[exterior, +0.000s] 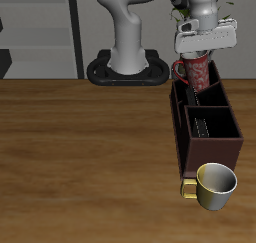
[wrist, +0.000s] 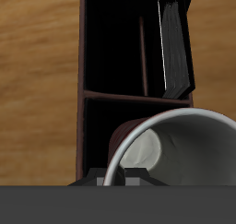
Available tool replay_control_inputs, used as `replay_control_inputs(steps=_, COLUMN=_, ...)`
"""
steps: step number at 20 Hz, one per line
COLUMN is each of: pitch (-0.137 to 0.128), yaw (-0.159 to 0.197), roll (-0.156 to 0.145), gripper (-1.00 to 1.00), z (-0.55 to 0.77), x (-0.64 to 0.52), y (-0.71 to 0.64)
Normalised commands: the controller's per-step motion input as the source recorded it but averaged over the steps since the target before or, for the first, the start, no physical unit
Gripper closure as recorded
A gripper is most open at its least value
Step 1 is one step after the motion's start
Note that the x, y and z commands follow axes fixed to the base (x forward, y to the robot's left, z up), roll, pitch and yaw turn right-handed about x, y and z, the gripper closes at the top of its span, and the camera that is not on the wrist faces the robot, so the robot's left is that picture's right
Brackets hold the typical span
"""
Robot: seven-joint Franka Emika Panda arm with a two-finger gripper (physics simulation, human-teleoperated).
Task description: Place the black book into the left desk caddy's front compartment and place the yellow book into the left desk caddy's right compartment and place the red mug into the left desk caddy's left compartment
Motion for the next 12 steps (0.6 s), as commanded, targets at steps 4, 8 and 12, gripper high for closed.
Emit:
replay_control_inputs(steps=4, pitch=0.053, yaw=-0.031, roll=0.004, gripper=1.0, z=-0.22, x=0.06, y=-0.03)
replay_control_inputs(steps=8, pitch=0.062, yaw=-0.009, roll=0.04, gripper=1.0, z=-0.25, x=0.04, y=0.06)
replay_control_inputs(steps=12, pitch=0.044, yaw=0.011, roll=0.087, gripper=1.0, z=-0.21, x=0.0, y=0.34)
